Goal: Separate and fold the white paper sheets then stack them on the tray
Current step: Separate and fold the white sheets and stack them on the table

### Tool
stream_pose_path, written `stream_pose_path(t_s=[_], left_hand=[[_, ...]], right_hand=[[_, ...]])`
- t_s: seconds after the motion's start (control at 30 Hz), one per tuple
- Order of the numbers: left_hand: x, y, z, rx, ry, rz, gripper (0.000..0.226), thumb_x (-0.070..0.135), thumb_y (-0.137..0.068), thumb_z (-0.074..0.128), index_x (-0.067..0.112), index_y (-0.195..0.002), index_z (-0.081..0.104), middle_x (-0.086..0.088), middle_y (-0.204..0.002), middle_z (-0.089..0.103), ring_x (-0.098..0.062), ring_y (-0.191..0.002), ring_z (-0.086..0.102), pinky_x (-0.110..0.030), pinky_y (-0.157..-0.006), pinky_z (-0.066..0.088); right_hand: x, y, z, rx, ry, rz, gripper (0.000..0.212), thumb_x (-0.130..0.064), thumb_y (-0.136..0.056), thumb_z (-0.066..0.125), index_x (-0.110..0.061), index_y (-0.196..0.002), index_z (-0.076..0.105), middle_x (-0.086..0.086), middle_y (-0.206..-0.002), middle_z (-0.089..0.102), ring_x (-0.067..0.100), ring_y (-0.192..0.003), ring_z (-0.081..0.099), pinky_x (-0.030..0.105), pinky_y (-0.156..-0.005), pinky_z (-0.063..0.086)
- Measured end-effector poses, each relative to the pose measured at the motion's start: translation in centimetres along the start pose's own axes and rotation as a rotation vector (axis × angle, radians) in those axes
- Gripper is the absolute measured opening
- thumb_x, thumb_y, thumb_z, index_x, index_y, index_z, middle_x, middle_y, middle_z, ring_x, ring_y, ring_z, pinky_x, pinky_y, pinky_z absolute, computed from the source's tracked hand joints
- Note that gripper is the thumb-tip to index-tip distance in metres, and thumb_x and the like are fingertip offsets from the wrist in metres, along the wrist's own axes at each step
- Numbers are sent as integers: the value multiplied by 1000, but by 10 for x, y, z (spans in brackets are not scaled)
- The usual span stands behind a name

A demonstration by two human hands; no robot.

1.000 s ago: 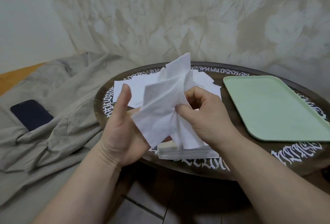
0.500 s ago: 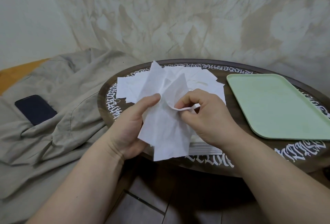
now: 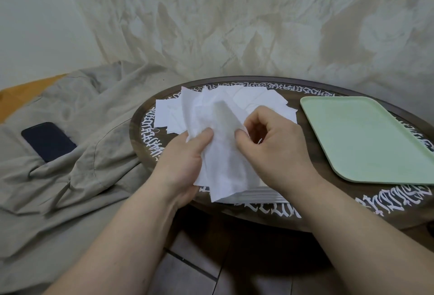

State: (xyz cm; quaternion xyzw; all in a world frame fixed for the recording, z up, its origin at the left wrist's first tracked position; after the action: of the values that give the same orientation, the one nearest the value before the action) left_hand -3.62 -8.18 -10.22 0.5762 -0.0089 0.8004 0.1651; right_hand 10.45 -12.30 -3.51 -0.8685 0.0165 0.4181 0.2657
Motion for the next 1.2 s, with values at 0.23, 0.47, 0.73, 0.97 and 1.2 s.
stream_pose_path(t_s=[0.23,0.47,0.73,0.97,1.2], left_hand=[[-2,6,12,-68,1,9,26,15,-96,53,3,-115,66,-18,-109,73,-30,-100,71,-44,-88,57],[5,10,21,-303,95,-23,47,27,-85,56,2,-124,64,-22,-123,66,-33,-111,65,-41,-96,54],[1,3,0,-216,-2,-93,65,15,-59,65,-5,-120,61,-23,-113,63,-36,-104,59,-44,-89,50],[-6,4,8,-171,-4,-66,38,20,-87,61,-5,-115,65,-22,-112,70,-35,-102,68,-43,-89,56],[-1,5,6,-144,7,-37,35,18,-80,59,1,-110,68,-15,-104,74,-28,-94,72,-38,-81,59]], right_hand=[[-3,10,32,-244,-118,7,13,-20,-84,67,-27,-74,63,-11,-65,62,5,-63,56,23,-64,46],[0,10,30,-285,-171,15,17,-14,-88,60,-25,-80,72,-15,-74,67,3,-69,59,20,-65,46],[-5,12,30,-301,-118,-51,13,-24,-85,68,-22,-72,66,-11,-63,62,3,-60,54,19,-60,43],[-3,9,31,-263,-61,-54,19,-26,-84,71,-22,-68,62,-13,-60,56,5,-59,49,21,-58,37],[4,-4,3,-19,82,-55,58,-38,-70,80,-30,-119,50,-14,-114,52,11,-105,45,25,-86,37]])
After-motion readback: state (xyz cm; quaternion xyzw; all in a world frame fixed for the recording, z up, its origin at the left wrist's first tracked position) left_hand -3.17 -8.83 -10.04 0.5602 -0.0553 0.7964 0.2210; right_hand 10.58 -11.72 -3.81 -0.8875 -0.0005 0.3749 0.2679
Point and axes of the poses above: each hand's wrist, its own y-axis away from the middle knuckle, its own z-axis out of the palm, x = y × z, the point moved 10 cm from there along -y, towards the middle knuckle
